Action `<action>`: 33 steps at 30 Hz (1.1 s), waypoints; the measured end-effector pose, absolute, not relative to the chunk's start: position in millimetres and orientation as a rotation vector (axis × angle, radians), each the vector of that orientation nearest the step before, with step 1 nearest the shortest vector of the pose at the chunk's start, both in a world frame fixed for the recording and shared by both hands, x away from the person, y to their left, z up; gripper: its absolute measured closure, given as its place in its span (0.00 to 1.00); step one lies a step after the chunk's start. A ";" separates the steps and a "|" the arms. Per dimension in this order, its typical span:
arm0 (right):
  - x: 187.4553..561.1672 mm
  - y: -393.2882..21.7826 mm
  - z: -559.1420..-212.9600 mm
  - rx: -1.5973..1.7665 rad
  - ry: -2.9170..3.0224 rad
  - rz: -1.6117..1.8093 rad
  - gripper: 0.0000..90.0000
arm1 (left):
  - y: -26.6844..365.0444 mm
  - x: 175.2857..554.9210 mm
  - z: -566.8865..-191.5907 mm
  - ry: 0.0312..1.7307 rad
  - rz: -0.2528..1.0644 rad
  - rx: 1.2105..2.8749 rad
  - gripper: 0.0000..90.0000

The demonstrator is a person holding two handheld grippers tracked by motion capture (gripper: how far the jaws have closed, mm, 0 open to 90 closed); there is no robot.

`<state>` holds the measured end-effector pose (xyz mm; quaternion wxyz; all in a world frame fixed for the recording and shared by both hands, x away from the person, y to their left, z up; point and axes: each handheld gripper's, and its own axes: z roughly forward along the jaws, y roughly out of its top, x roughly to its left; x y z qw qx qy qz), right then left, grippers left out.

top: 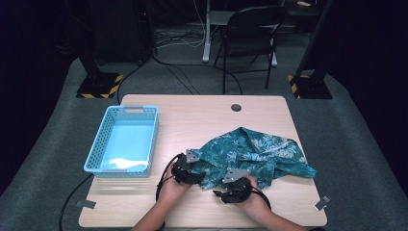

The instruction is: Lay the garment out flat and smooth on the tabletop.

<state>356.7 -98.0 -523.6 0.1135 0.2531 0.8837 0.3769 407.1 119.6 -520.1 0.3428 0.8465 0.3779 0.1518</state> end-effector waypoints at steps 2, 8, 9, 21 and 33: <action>356.1 -97.1 -524.2 0.765 2.573 1.113 0.58 | 119.0 406.3 -520.3 0.992 0.402 2.194 0.32; 358.1 -99.8 -526.0 0.818 2.519 1.134 0.70 | 118.6 403.5 -520.1 1.025 0.423 2.171 0.37; 358.8 -100.3 -525.8 0.817 2.521 1.132 0.73 | 118.9 403.4 -519.9 1.033 0.424 2.166 0.39; 361.1 -103.4 -519.2 0.781 2.561 1.167 0.99 | 147.6 409.8 -495.8 1.114 0.550 2.049 0.51; 340.8 -102.4 -442.2 0.512 2.583 1.431 1.00 | 171.4 406.5 -476.0 1.092 0.596 1.984 0.52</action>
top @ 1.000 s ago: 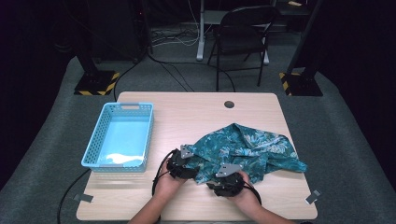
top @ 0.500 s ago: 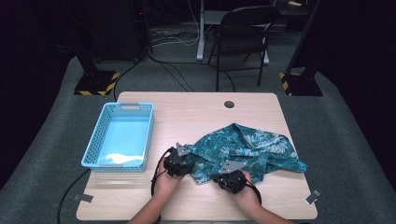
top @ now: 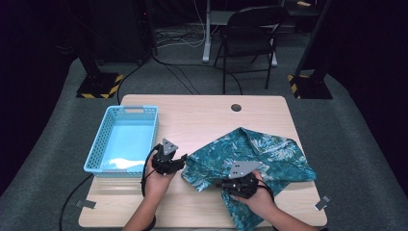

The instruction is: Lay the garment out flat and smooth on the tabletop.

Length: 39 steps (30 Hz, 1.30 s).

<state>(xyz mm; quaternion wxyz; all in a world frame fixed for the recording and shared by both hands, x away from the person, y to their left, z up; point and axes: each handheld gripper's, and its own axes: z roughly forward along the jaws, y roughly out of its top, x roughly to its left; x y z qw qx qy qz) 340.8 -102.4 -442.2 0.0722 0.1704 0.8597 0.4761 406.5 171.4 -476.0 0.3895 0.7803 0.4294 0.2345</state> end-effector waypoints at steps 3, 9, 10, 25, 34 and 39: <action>343.0 -110.7 -425.1 0.483 2.540 1.449 1.00 | 166.7 404.7 -474.6 1.055 0.602 2.006 0.52; 385.6 -159.1 -425.0 0.740 2.413 1.459 1.00 | 158.1 405.7 -479.5 1.015 0.569 2.045 0.52; 391.7 -167.1 -427.7 0.786 2.397 1.454 1.00 | 156.6 405.5 -479.8 1.005 0.563 2.051 0.52; 438.7 -248.3 -503.6 1.237 2.442 1.186 0.99 | 120.1 418.7 -469.6 0.802 0.502 2.145 0.49; 439.1 -247.1 -505.6 1.227 2.439 1.204 0.99 | 102.6 465.5 -491.1 0.850 0.391 2.209 0.49; 438.6 -248.5 -505.5 1.228 2.440 1.220 0.99 | 95.7 477.0 -505.5 0.859 0.349 2.229 0.49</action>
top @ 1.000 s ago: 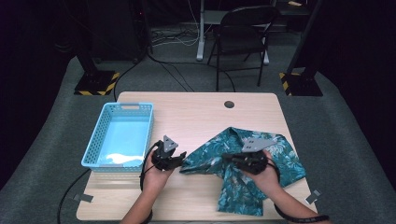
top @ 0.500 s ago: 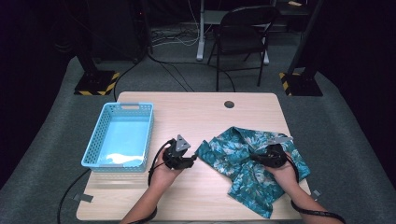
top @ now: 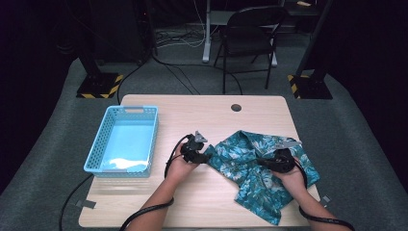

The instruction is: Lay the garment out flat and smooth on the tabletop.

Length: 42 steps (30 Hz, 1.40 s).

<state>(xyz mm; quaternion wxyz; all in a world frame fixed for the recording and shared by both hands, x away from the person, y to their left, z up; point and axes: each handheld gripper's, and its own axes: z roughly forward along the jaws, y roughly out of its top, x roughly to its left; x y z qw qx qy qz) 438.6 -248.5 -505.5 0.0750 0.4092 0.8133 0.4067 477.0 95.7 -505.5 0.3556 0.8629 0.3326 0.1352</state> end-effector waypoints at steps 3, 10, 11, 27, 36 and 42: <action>438.2 -249.5 -505.1 1.225 2.439 1.231 0.99 | 91.9 480.5 -509.0 0.868 0.319 2.238 0.56; 433.8 -247.9 -498.5 1.185 2.445 1.241 0.99 | 96.3 466.5 -498.8 0.793 0.327 2.263 0.97; 432.8 -247.4 -496.7 1.176 2.444 1.248 0.99 | 101.1 461.6 -494.7 0.787 0.321 2.254 0.98; 411.5 -213.7 -417.0 0.826 2.424 1.384 0.99 | 153.9 379.8 -373.7 0.656 0.489 2.107 0.99; 433.6 -230.6 -406.4 0.879 2.370 1.312 0.99 | 116.4 384.3 -386.1 0.615 0.325 2.154 0.99; 440.2 -257.7 -450.4 1.030 2.408 1.204 0.99 | 94.4 394.4 -440.9 0.638 0.189 2.231 0.86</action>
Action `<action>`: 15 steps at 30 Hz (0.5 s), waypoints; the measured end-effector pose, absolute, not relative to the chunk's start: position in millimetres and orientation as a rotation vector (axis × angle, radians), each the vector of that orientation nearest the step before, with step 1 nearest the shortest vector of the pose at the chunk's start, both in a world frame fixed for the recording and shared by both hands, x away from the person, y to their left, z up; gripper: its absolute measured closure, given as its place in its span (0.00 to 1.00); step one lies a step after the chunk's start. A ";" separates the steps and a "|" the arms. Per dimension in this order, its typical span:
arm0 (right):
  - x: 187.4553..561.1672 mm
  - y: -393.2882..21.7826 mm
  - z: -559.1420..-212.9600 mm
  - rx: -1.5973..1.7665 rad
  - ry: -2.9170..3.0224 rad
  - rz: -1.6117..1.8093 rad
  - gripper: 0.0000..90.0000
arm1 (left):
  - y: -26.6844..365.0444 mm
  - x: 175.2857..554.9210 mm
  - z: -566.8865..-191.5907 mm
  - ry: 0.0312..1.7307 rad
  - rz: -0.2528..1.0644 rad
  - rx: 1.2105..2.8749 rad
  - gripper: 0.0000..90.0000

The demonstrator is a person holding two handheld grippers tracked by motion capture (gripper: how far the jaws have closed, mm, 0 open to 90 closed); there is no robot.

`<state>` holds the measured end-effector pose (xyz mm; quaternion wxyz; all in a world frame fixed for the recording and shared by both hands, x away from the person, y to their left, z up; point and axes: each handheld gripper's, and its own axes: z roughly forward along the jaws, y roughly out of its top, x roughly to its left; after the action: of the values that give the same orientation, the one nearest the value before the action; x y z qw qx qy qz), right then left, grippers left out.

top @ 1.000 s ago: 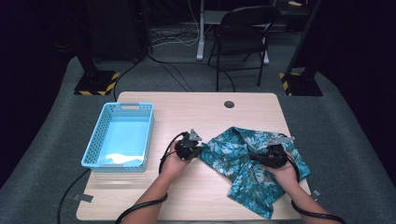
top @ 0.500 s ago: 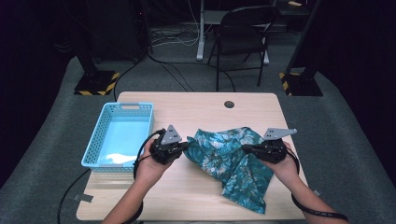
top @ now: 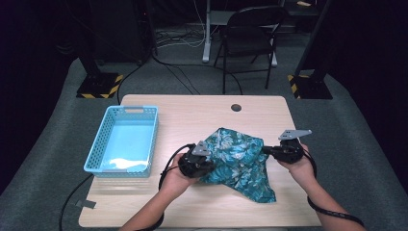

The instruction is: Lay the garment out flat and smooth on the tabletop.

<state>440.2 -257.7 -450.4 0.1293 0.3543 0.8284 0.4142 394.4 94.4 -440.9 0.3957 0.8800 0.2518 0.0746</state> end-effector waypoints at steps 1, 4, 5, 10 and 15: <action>439.1 -260.4 -453.4 1.036 2.411 1.202 0.99 | 96.3 396.3 -441.1 0.650 0.197 2.216 0.81; 433.4 -268.4 -461.7 1.045 2.418 1.183 0.99 | 110.7 406.0 -431.9 0.704 0.258 2.146 0.70; 431.7 -270.3 -463.8 1.043 2.420 1.182 0.99 | 117.8 411.0 -429.0 0.736 0.301 2.128 0.68; 426.7 -276.8 -472.9 1.070 2.415 1.186 0.99 | 131.9 429.5 -445.4 0.817 0.322 2.179 0.65; 424.6 -274.5 -472.0 1.059 2.411 1.199 0.99 | 125.5 433.5 -469.7 0.789 0.217 2.225 0.65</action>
<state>424.6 -274.5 -472.0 0.1237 0.3631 0.8269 0.4112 433.5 125.5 -469.7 0.3762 0.8696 0.3084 0.0848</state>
